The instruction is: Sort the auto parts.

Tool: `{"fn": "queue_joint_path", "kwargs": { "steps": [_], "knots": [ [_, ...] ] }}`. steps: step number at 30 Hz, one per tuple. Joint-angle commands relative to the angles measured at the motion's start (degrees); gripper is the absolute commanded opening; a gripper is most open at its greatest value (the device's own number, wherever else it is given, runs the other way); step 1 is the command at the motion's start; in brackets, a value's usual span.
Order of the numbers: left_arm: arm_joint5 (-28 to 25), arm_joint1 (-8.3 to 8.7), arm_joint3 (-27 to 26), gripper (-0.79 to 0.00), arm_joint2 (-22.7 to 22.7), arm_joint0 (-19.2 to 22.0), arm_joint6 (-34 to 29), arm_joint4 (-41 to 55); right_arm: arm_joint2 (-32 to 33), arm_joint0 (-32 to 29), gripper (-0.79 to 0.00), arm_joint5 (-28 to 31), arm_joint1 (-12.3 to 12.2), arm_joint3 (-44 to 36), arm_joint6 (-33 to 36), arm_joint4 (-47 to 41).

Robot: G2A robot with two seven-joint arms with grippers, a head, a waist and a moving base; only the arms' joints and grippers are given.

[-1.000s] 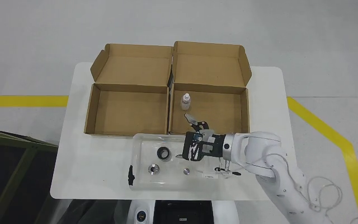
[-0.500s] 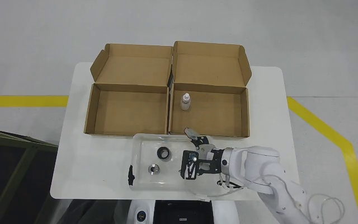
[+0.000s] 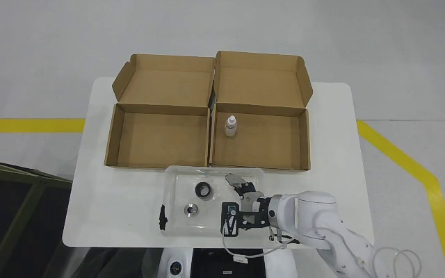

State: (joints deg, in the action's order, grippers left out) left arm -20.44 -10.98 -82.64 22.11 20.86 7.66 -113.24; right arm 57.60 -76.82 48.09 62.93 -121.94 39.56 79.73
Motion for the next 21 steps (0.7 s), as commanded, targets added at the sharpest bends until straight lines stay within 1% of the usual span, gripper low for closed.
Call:
{"fn": "queue_joint_path", "kwargs": {
  "steps": [1,3,4,5,6,10,15,21],
  "knots": [
    [0.00,0.00,0.00,0.000,0.00,0.00,0.00,0.00,-0.13,-0.01,0.000,-0.21,-0.07,0.28,0.35,0.35],
    [0.00,0.00,0.00,0.000,0.00,0.00,0.00,0.00,-0.21,-0.06,-0.012,-0.30,-0.16,0.56,0.67,0.66],
    [0.00,0.00,0.00,0.000,0.00,0.00,0.00,0.00,-0.24,-0.08,-0.120,-0.32,-0.21,0.67,0.99,0.92],
    [0.00,0.00,0.00,0.000,0.00,0.00,0.00,0.00,-0.29,-0.14,-0.175,-0.37,-0.26,0.80,1.18,1.02],
    [0.00,0.00,0.00,0.000,0.00,0.00,0.00,0.00,-0.32,-0.17,-0.182,-0.42,-0.30,0.97,1.38,1.11],
    [0.00,0.00,0.00,0.000,0.00,0.00,0.00,0.00,-0.53,-0.22,-0.154,-0.33,-0.44,1.60,1.77,0.94],
    [0.00,0.00,0.00,0.000,0.00,0.00,0.00,0.00,-1.30,0.32,-0.182,-0.45,-0.50,2.88,2.89,1.09],
    [0.00,0.00,0.00,0.000,0.00,0.00,0.00,0.00,-2.85,1.15,-0.185,-1.12,-0.41,4.36,4.53,1.19]
  ]
}}
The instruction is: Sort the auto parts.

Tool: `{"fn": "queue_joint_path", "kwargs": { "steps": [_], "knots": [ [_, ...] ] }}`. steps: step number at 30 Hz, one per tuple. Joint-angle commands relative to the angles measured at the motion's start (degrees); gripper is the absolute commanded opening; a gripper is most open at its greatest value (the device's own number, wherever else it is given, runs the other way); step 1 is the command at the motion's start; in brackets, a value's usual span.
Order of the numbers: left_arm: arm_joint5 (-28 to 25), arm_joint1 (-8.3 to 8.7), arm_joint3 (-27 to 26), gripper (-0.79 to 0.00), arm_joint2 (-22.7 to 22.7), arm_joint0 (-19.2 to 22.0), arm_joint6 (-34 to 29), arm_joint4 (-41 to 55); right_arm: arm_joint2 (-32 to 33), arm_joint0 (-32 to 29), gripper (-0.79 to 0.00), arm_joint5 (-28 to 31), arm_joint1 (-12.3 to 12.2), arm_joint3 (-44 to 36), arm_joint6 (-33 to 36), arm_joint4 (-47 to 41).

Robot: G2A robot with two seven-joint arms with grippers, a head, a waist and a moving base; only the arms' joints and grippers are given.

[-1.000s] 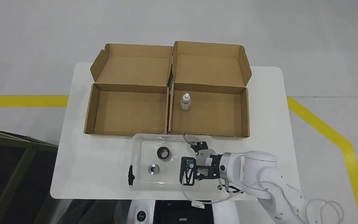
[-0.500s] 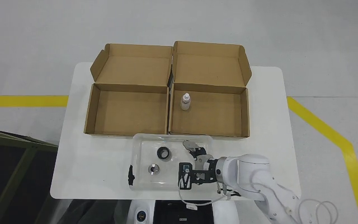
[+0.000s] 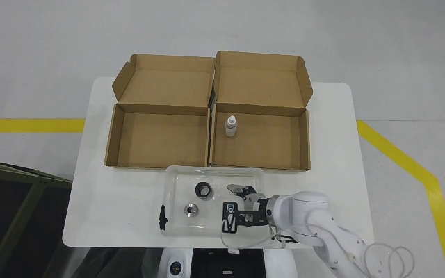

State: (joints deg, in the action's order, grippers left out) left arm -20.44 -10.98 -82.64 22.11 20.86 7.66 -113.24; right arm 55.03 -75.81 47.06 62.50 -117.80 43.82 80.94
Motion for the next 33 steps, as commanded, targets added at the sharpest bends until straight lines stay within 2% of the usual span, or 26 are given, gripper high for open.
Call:
{"fn": "queue_joint_path", "kwargs": {
  "steps": [1,3,5,13,17,18,19,20,28,31,33],
  "knots": [
    [0.00,0.00,0.00,0.000,0.00,0.00,0.00,0.00,-0.57,0.24,-0.191,-0.15,0.04,0.48,0.50,-0.07],
    [0.00,0.00,0.00,0.000,0.00,0.00,0.00,0.00,-1.10,0.50,-0.182,-0.27,0.08,0.92,0.88,-0.17],
    [0.00,0.00,0.00,0.000,0.00,0.00,0.00,0.00,-1.65,0.75,-0.219,-0.30,0.11,1.38,1.27,-0.26],
    [0.00,0.00,0.00,0.000,0.00,0.00,0.00,0.00,-3.98,2.05,-0.237,-0.88,0.36,3.29,3.34,-0.12],
    [0.00,0.00,0.00,0.000,0.00,0.00,0.00,0.00,-5.12,2.74,-0.274,-1.19,0.51,4.22,4.50,-0.20],
    [0.00,0.00,0.00,0.000,0.00,0.00,0.00,0.00,-5.40,2.85,-0.320,-1.34,0.55,4.29,4.64,-0.24],
    [0.00,0.00,0.00,0.000,0.00,0.00,0.00,0.00,-5.68,2.97,-0.406,-1.38,0.58,4.38,4.81,-0.21],
    [0.00,0.00,0.00,0.000,0.00,0.00,0.00,0.00,-5.93,3.09,-0.437,-1.42,0.61,4.48,4.94,-0.19],
    [0.00,0.00,0.00,0.000,0.00,0.00,0.00,0.00,-7.39,3.92,-0.499,-1.32,0.74,5.44,5.91,-0.57],
    [0.00,0.00,0.00,0.000,0.00,0.00,0.00,0.00,-7.61,4.07,-0.631,-1.16,0.71,5.38,6.35,-1.02],
    [0.00,0.00,0.00,0.000,0.00,0.00,0.00,0.00,-7.63,4.07,-0.785,-1.03,0.66,5.16,6.45,-1.34]
  ]
}}
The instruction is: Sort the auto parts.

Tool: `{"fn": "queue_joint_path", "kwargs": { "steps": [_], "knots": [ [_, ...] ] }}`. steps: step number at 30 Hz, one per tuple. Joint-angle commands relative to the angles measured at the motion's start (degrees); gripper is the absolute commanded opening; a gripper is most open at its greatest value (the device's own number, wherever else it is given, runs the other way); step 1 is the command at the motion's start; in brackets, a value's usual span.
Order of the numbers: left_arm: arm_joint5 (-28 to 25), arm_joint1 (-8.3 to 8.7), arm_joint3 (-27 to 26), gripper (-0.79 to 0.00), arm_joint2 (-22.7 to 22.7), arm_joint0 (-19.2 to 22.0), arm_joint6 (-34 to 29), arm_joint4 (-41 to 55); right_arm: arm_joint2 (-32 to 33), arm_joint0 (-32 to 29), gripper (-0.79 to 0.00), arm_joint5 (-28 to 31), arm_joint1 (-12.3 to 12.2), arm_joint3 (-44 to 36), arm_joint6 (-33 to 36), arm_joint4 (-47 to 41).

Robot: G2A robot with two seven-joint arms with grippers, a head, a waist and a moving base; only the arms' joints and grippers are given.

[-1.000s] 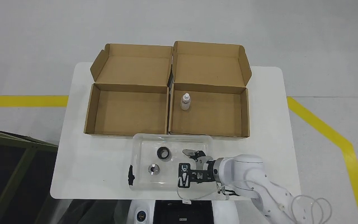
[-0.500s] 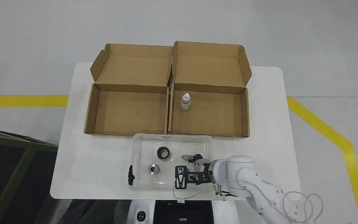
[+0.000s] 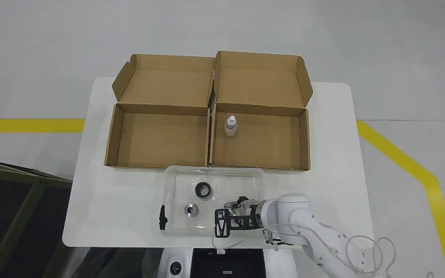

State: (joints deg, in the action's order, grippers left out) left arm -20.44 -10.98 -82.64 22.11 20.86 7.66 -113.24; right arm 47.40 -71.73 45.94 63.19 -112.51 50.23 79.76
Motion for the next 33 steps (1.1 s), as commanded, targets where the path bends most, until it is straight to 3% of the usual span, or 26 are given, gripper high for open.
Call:
{"fn": "queue_joint_path", "kwargs": {
  "steps": [1,12,33],
  "knots": [
    [0.00,0.00,0.00,0.000,0.00,0.00,0.00,0.00,0.03,-0.02,-0.785,0.20,-0.08,-0.28,0.08,-0.34],
    [0.00,0.00,0.00,0.000,0.00,0.00,0.00,0.00,2.52,-0.36,-0.785,1.30,-0.86,-4.57,-2.33,-2.87],
    [0.00,0.00,0.00,0.000,0.00,0.00,0.00,0.00,9.75,-2.55,-0.785,-0.25,-2.35,-10.82,-14.28,-4.14]
  ]
}}
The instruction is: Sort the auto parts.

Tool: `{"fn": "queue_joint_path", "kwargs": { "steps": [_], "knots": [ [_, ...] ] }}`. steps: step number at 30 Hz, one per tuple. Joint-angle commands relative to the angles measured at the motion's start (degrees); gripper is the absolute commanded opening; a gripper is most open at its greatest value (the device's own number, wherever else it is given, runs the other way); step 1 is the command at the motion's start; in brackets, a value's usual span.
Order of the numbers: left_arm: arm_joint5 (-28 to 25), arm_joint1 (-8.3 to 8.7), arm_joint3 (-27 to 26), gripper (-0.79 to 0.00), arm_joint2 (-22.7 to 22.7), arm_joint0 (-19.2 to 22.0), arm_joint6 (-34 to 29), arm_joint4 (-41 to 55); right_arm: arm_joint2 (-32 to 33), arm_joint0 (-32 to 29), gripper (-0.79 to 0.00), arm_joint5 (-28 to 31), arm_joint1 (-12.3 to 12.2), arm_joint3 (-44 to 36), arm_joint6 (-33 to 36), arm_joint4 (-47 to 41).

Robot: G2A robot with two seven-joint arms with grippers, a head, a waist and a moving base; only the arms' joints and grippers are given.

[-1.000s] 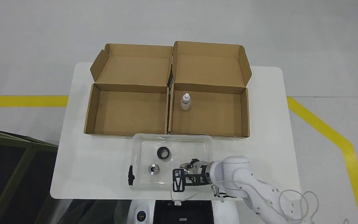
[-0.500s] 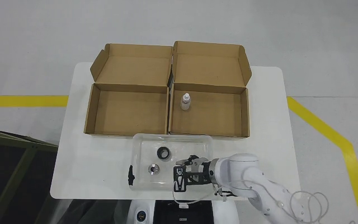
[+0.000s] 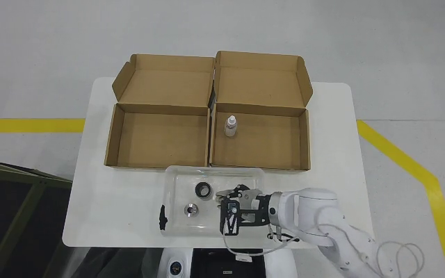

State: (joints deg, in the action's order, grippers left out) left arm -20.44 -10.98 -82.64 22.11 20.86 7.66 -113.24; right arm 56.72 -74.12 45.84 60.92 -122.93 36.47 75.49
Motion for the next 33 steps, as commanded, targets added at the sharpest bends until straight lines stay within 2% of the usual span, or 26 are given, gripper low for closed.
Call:
{"fn": "queue_joint_path", "kwargs": {
  "steps": [1,21,33],
  "knots": [
    [0.00,0.00,0.00,0.000,0.00,0.00,0.00,0.00,0.78,-0.37,-0.785,-0.23,-0.16,-0.72,-1.03,0.20],
    [0.00,0.00,0.00,0.000,0.00,0.00,0.00,0.00,9.72,-3.70,-0.785,-1.92,-1.64,-2.97,-7.97,0.38],
    [0.00,0.00,0.00,0.000,0.00,0.00,0.00,0.00,14.20,-3.10,-0.785,-3.41,-2.08,-1.45,-9.79,-2.69]
  ]
}}
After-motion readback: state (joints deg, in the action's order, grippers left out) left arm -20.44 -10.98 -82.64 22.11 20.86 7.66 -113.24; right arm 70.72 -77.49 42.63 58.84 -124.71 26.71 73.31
